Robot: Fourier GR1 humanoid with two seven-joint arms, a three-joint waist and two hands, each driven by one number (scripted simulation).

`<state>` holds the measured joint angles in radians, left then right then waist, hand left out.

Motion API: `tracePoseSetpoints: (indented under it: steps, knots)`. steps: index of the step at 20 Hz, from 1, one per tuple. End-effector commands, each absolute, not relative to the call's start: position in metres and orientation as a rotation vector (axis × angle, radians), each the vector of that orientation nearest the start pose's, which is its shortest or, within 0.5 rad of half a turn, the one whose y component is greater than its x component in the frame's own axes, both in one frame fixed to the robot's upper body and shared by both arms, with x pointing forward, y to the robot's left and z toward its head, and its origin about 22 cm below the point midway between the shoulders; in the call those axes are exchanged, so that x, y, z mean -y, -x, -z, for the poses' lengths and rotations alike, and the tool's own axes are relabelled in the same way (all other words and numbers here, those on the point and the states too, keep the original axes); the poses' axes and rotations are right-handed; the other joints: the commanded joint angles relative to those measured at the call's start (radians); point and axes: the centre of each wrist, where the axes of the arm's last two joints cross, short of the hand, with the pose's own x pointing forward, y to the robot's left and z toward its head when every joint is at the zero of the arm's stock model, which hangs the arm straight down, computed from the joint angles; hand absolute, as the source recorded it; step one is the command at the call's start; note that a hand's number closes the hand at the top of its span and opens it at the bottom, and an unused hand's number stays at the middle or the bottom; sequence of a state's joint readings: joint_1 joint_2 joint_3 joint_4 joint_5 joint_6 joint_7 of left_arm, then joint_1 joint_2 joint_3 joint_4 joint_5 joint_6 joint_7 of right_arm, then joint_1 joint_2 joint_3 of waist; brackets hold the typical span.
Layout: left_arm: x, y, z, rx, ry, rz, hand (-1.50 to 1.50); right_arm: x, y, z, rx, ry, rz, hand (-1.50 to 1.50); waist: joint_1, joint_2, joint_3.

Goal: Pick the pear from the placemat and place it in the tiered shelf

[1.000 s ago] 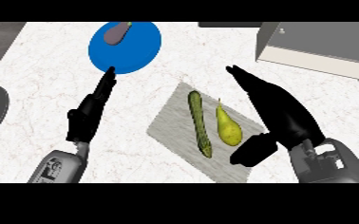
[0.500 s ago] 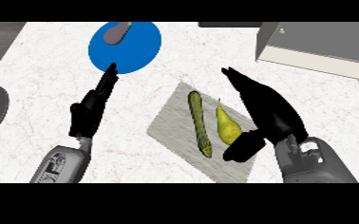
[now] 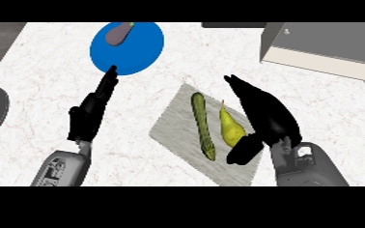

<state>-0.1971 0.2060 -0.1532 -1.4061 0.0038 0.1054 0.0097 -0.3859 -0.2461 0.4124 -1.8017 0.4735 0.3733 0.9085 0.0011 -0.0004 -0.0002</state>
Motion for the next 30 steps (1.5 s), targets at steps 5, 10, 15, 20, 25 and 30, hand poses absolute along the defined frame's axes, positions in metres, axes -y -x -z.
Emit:
tracePoseSetpoints:
  steps: [5, 10, 15, 20, 25, 30]
  knots:
    - [-0.232, -0.29, -0.024, 1.575, -0.11, 0.27, 0.0, 0.139, -0.267, -0.124, 1.063, 0.596, -1.08, -1.5, -0.001, 0.0, 0.0]
    - [-0.224, -0.288, -0.015, 1.576, -0.117, 0.262, 0.0, 0.13, -0.287, -0.124, 1.05, 0.613, -1.089, -1.5, 0.001, 0.001, 0.0]
    - [-0.232, -0.283, -0.034, 1.563, -0.102, 0.259, 0.0, 0.124, -0.267, -0.088, 1.02, 0.636, -1.094, -1.5, 0.0, 0.0, 0.0]
    - [-0.236, -0.276, -0.018, 1.584, -0.106, 0.263, 0.0, 0.126, -0.301, -0.079, 1.021, 0.627, -1.081, -1.5, 0.003, 0.001, 0.0]
    - [-0.219, -0.287, -0.022, 1.572, -0.104, 0.264, 0.0, 0.147, -0.27, -0.059, 1.016, 0.6, -1.108, -1.5, -0.003, 0.0, 0.0]
    - [-0.219, -0.284, -0.021, 1.56, -0.097, 0.257, 0.0, 0.154, -0.308, -0.074, 0.992, 0.583, -1.11, -1.5, 0.0, 0.001, 0.0]
